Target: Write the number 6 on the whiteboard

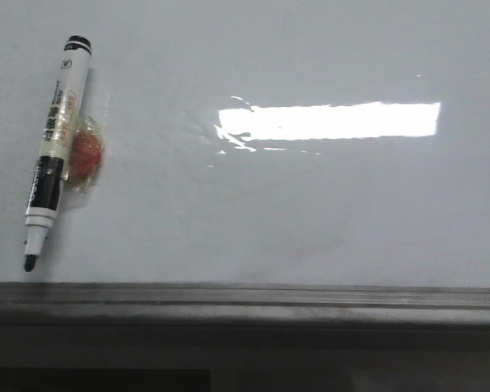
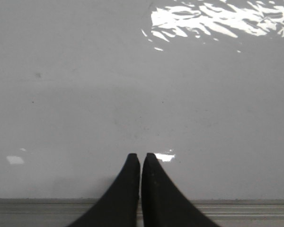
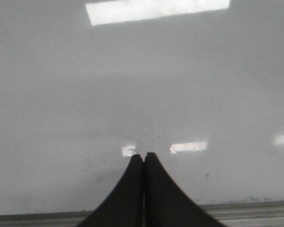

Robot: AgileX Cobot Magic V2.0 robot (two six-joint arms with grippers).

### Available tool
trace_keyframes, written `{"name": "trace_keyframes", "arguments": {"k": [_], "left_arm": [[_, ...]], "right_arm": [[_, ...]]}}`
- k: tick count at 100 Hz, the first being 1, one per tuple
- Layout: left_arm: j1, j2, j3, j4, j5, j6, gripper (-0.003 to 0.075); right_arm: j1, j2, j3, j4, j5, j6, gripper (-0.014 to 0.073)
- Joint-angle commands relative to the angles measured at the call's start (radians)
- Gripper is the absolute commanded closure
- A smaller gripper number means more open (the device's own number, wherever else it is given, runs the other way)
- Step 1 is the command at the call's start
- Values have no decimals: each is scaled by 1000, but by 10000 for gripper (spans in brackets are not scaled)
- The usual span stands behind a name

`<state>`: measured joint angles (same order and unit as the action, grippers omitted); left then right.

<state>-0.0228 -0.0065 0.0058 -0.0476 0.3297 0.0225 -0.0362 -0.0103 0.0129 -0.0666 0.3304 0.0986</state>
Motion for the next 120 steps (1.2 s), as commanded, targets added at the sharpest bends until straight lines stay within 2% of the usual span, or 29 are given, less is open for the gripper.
{"name": "trace_keyframes", "arguments": {"k": [1,120], "left_arm": [[4,-30,43,0,-52,-7,739],[4,-30,43,17,-75,-6,739]], "right_arm": [[-2,-20,27,-13,-17,-5,665],[-2,-20,27,-13,-17,-5,665]]}}
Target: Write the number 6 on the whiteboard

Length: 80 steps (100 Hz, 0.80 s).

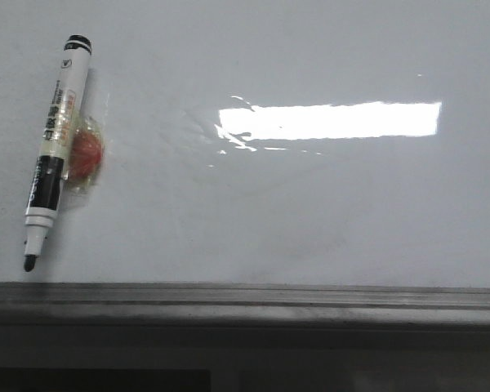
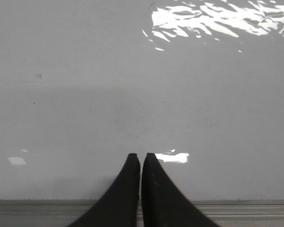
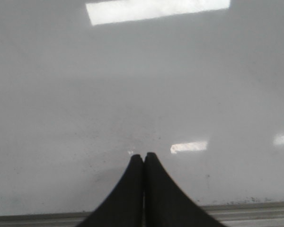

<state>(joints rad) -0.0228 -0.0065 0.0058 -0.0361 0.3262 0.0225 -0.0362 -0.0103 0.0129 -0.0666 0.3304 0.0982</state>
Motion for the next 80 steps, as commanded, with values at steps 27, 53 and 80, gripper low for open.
{"name": "trace_keyframes", "arguments": {"k": [27,53,80], "left_arm": [[4,-30,43,22,-79,-6,739],[4,-30,43,22,-110,-6,739],[4,-30,43,22,-204,-6,739]], "right_arm": [[-2,-20,27,13,-54,-5,665],[-2,-20,27,67,-81,-5,665],[-2,-20,27,74,-87,-5,665]]}}
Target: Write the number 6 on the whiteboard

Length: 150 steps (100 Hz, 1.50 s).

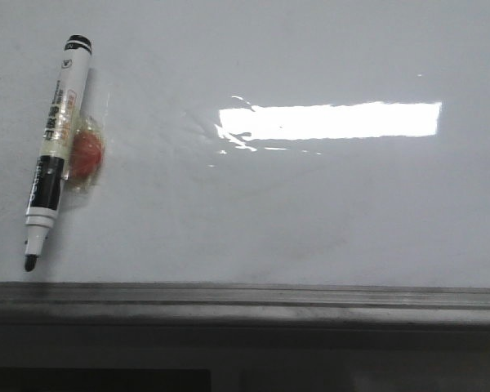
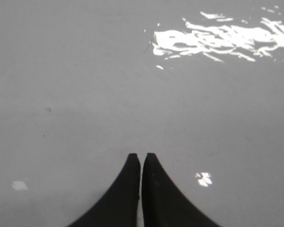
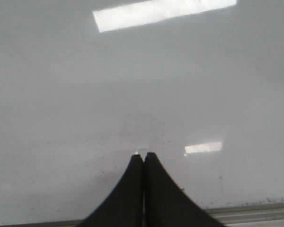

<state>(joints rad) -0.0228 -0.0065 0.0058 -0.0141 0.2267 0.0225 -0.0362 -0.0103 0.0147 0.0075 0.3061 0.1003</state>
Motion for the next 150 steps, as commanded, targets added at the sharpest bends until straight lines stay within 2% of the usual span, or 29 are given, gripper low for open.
{"name": "trace_keyframes", "arguments": {"k": [1,21,37,58,75,84,92,107,116,130,144,150], "left_arm": [[4,-30,43,0,-105,-6,739],[4,-30,43,-3,-109,-6,739],[4,-30,41,-144,-145,-6,739],[0,-16,-57,-129,-130,2,740],[0,79,-204,-38,-14,52,740],[0,151,-243,-66,-32,52,739],[0,197,-261,-82,-47,52,739],[0,231,-263,-82,-56,52,736],[0,231,-263,-86,-75,52,678],[0,234,-263,-88,-127,52,524],[0,244,-253,-123,-144,50,503],[0,246,-253,-123,-152,50,472]], "right_arm": [[-2,-20,25,-7,-62,-7,665],[-2,-19,25,-46,-81,-7,665],[-2,11,25,-19,-131,-7,665],[-2,94,19,-17,-201,-7,665],[-2,167,-9,-42,-213,-7,665],[-2,195,-29,-40,-241,-7,665],[-2,212,-33,32,-319,11,665],[-2,219,-41,48,-319,11,665],[-2,219,-41,51,-329,14,665],[-2,219,-41,51,-361,14,665],[-2,219,-41,57,-345,14,665],[-2,219,-41,59,-345,14,665]]}}
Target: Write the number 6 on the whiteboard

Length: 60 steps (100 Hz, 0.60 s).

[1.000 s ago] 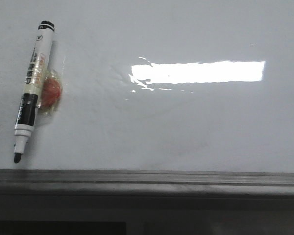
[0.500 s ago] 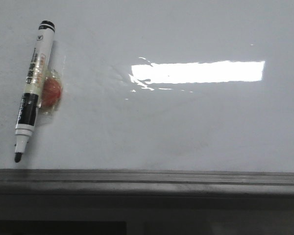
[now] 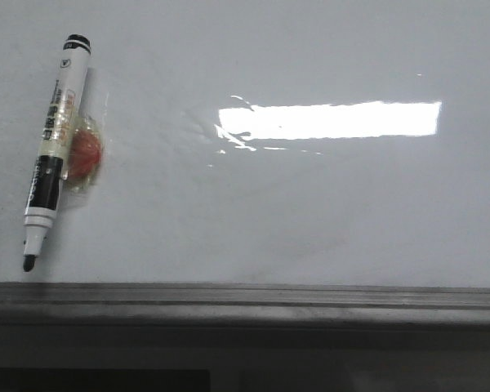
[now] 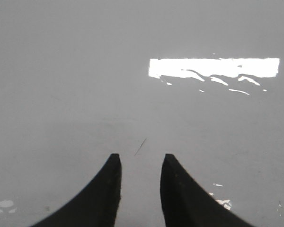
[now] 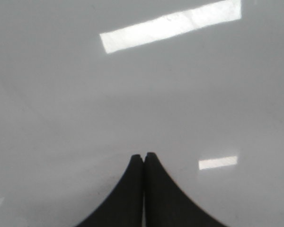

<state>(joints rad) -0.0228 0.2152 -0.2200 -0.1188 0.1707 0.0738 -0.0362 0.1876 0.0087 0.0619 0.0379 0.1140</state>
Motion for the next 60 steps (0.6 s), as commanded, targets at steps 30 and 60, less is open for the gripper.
{"name": "trace_keyframes", "arguments": {"k": [30,60], "left_arm": [[0,25,-27,-18,-132,-1,334],[0,25,-27,-18,-232,-1,334]], "right_arm": [[-2,21,-35,6,-72,0,665],[-2,21,-35,6,-64,0,665]]}}
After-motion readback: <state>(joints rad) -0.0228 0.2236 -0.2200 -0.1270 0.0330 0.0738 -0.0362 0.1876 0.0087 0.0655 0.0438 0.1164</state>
